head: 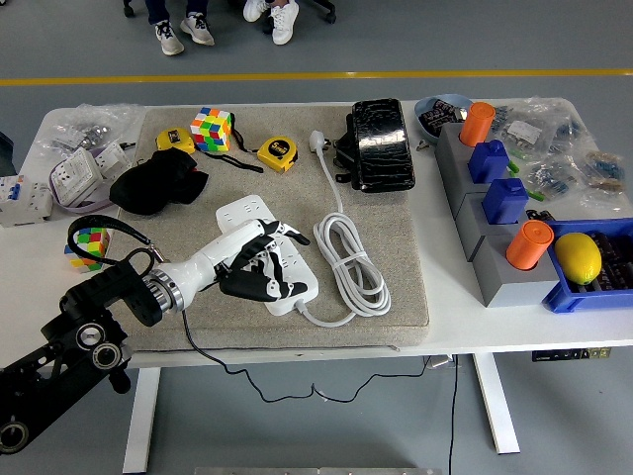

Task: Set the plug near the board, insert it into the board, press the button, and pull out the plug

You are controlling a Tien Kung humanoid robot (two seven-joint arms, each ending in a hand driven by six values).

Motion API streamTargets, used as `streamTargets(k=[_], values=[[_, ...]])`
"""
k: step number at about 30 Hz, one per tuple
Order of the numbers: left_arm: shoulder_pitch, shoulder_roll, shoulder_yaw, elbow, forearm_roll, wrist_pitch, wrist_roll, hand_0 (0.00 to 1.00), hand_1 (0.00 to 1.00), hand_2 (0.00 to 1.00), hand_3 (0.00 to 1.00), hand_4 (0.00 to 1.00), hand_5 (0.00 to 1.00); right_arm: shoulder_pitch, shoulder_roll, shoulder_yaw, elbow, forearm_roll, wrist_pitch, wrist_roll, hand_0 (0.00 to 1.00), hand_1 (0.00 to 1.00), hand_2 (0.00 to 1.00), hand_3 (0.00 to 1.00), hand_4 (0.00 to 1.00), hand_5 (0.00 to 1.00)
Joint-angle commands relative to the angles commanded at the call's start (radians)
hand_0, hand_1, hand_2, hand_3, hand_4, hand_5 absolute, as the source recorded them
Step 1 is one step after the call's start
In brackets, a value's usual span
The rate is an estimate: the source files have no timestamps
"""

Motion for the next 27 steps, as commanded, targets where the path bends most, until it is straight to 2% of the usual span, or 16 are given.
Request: streamTargets(k=[3,5,8,27], values=[[0.000,0.002,0.017,-0.007,0.116,-0.059,0.077,0.058,0.084,0.153,0.893,0.781,0.002,-0.001,0.000,0.000,0.000,0.000,0.000,0.000,0.471,0.582,0.530,0.509,0.849,0.355],[-0.001,0.000,0.027,-0.002,0.173,-0.066,0.093,0.058,0.084,0.153,0.893,0.781,0.002,-0.002,0.000,0.002,0.000,0.000,0.000,0.000,0.471,0.582,0.530,0.509,0.849,0.355],[-0.006,-0.004,0.042,0.013,0.203,-0.063,0.102,0.053,0.082,0.149,0.892,0.780,0.002,-0.003,0.001,0.003,-0.001,0.001,0.000,0.000,0.472,0.582,0.529,0.509,0.849,0.354],[-0.014,-0.021,0.066,0.064,0.203,-0.081,0.115,0.049,0.084,0.151,0.877,0.781,0.002,-0.003,0.004,0.019,-0.001,-0.005,0.000,0.001,0.471,0.582,0.529,0.509,0.848,0.352]])
